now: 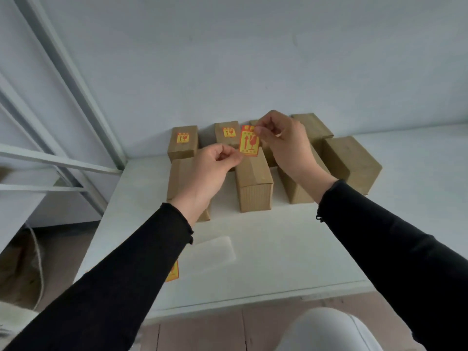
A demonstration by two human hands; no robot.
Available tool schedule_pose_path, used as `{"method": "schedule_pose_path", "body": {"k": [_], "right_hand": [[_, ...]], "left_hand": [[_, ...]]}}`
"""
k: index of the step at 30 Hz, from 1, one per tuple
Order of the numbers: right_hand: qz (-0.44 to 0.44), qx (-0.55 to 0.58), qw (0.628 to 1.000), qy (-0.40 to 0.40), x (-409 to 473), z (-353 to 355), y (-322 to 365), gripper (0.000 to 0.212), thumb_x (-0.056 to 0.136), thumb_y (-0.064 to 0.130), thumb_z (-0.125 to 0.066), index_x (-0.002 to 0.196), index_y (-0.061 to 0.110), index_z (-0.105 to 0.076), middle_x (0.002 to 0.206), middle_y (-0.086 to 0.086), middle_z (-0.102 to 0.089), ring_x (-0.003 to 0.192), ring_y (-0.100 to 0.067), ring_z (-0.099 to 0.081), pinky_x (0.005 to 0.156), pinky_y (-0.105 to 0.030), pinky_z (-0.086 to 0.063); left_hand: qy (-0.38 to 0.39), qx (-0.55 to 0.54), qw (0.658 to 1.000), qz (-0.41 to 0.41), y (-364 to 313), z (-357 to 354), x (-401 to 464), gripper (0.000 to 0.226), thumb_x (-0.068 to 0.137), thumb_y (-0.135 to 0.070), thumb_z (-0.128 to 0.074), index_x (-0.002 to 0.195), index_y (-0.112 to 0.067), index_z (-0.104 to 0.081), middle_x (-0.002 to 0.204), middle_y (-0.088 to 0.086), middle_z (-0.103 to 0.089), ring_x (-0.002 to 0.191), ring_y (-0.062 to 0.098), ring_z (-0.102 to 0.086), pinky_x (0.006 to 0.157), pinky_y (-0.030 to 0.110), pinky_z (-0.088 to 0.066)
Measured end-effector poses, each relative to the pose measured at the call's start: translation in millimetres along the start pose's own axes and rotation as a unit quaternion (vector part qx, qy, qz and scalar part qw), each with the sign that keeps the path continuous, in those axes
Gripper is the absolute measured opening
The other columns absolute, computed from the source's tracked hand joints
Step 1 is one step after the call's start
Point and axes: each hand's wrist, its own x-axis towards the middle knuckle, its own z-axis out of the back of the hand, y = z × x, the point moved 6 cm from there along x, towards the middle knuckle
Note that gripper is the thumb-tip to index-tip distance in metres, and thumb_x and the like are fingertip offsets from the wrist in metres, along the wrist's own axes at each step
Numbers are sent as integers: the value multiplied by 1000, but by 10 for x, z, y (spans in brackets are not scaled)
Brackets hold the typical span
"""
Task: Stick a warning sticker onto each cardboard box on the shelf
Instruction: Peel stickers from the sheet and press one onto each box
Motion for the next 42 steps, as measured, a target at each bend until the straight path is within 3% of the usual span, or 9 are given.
{"method": "schedule_pose_path", "body": {"k": [4, 8, 11, 15, 17, 23, 32, 36, 42], "right_hand": [[-12, -17, 1000, 3, 373, 71, -313, 8, 93, 15, -63, 87, 13, -68, 72, 13, -64, 63, 4, -52, 59, -12, -38], [-40, -79, 996, 9, 844, 103, -713, 10, 94, 14, -61, 88, 15, -68, 79, 7, -67, 69, -6, -56, 60, -20, -41], [-67, -129, 989, 23, 1148, 73, -1043, 10, 95, 17, -60, 89, 17, -69, 84, 6, -68, 74, -10, -57, 62, -26, -42], [-82, -186, 978, 53, 1380, -21, -1379, 10, 96, 19, -59, 92, 18, -67, 88, 4, -66, 79, -13, -56, 60, -21, -37], [-82, -211, 972, 68, 1453, -82, -1509, 10, 96, 18, -58, 93, 17, -67, 89, 3, -65, 81, -14, -57, 60, -20, -37], [-82, -257, 958, 95, 1523, -263, -1815, 13, 94, 17, -55, 93, 19, -68, 88, 3, -68, 82, -16, -63, 73, -32, -56], [-92, -255, 956, 115, 1523, -353, -2042, 13, 94, 19, -59, 93, 15, -71, 90, 1, -69, 84, -16, -63, 73, -29, -54], [-84, -267, 952, 123, 1548, -353, -2029, 15, 91, 14, -57, 92, 12, -72, 84, 4, -64, 84, -16, -62, 68, -25, -45], [-94, -287, 943, 139, 1576, -375, -2017, 14, 89, 12, -58, 83, 15, -70, 87, 0, -68, 84, -18, -63, 71, -28, -52]], "left_hand": [[18, 6, 1000, 5, -52, -194, 451, 14, 93, -26, -67, 94, -14, -75, 92, 1, -74, 88, 12, -66, 81, 25, -49], [5, 28, 999, 27, -56, -456, 979, 16, 95, -23, -64, 95, -12, -75, 92, 7, -73, 88, 20, -68, 81, 33, -57], [3, 45, 997, 56, 7, -651, 1356, 17, 94, -23, -63, 88, -10, -74, 85, 11, -73, 76, 22, -67, 78, 38, -59], [6, 81, 993, 82, 165, -866, 1738, 23, 91, -16, -62, 93, 4, -74, 75, 16, -67, 65, 25, -60, 73, 42, -58], [6, 111, 990, 90, 254, -951, 1881, 20, 87, -16, -62, 89, 0, -74, 77, 21, -71, 64, 27, -62, 75, 46, -60], [15, 183, 979, 91, 492, -1142, 2113, 24, 87, -19, -56, 83, -4, -74, 74, 16, -74, 72, 33, -73, 71, 44, -62], [43, 240, 967, 73, 528, -1250, 2228, 22, 86, -24, -58, 87, -5, -71, 77, 15, -72, 68, 30, -69, 69, 40, -58], [56, 257, 962, 77, 520, -1264, 2246, 21, 83, -24, -63, 71, -8, -62, 63, 9, -62, 59, 26, -59, 61, 33, -48], [68, 289, 952, 80, 537, -1290, 2285, 27, 86, -25, -63, 64, -11, -56, 63, 6, -55, 59, 24, -54, 56, 28, -40]]}}
